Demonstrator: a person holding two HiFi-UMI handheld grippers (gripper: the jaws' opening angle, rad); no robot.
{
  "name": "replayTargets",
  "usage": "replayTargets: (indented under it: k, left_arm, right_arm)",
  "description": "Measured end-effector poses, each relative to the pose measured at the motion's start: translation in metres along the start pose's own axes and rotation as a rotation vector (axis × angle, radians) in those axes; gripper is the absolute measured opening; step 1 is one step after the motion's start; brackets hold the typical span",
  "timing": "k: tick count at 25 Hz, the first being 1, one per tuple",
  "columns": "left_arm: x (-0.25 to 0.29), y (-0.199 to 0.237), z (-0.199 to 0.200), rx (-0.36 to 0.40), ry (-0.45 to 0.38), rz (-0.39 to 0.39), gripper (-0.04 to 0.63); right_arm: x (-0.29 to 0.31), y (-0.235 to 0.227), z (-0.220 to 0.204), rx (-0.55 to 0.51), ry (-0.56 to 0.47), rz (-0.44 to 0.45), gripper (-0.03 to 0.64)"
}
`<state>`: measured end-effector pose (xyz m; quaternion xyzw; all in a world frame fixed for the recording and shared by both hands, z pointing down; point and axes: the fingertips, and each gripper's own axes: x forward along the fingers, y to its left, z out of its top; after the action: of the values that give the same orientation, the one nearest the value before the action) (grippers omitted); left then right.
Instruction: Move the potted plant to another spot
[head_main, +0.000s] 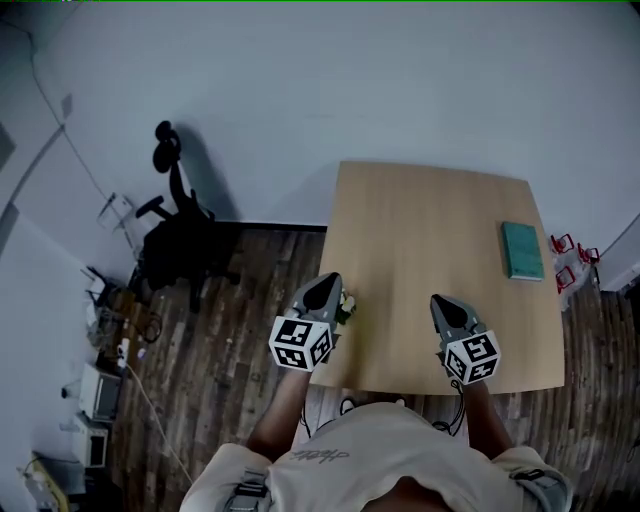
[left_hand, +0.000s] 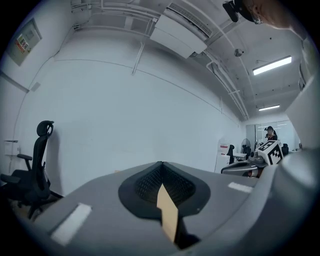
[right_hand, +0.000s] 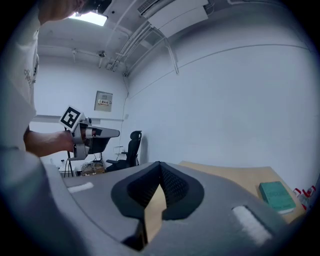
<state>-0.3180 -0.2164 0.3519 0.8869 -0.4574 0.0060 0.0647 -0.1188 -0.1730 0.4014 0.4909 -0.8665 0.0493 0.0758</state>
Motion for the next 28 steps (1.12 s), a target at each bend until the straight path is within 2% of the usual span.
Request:
replayTargets:
  k: [5,11,19,24,28]
  left_arm:
    - [0.016,-0.002,0.028,0.047,-0.033,-0.026,0.017]
    - [0.024,0.009,0.059,0.090,-0.086,-0.002,0.017]
    - [0.020,0.017,0.099,0.129,-0.159,0.030,0.017]
    - [0.014,0.014,0.095,0.157,-0.133,0.046,0.017]
    - [0.017,0.001,0.084,0.167,-0.092,0.018,0.017]
  right_arm:
    - [0.019,-0.011,0.045,-0.069,-0.081,0.008,0.002]
    - [0.030,-0.021,0.090,-0.201,-0.135,0.003,0.002]
    - [0.023,-0.028,0.133,-0.225,-0.227,-0.019,0.002]
    - [0.016,-0.013,0.142,-0.229,-0.264,-0.006,0.002]
    - [0.015,-0.003,0.149,-0.227,-0.294,0.012,0.002]
